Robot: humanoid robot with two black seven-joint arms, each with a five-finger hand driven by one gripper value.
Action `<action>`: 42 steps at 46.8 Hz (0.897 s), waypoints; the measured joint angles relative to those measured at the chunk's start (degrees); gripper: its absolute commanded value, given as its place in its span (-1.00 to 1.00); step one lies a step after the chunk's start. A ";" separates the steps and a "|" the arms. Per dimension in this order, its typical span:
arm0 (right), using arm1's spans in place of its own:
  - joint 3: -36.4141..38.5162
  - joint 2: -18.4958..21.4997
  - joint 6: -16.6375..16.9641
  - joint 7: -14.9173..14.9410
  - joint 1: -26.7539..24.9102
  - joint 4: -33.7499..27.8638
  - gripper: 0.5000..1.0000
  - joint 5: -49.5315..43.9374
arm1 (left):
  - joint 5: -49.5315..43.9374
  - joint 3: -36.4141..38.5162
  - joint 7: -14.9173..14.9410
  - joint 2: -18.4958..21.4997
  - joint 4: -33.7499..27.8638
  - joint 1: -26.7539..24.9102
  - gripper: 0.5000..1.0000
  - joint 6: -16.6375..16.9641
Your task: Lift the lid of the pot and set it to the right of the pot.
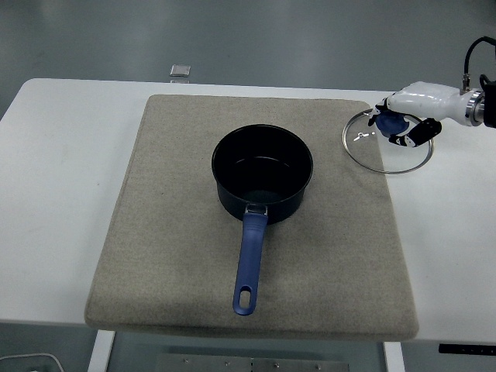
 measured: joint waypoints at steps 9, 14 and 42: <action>0.31 0.07 -0.38 0.01 -0.27 2.14 -1.00 0.23 | 0.00 0.00 0.01 0.00 0.00 0.02 1.00 0.00; 0.53 0.60 -0.89 0.01 -0.46 2.37 -1.00 0.27 | 0.00 0.00 0.00 0.00 0.00 0.01 1.00 0.00; 0.60 2.44 -1.82 0.02 -0.56 2.47 -1.00 2.83 | -0.01 0.00 0.00 0.00 0.00 0.00 1.00 0.00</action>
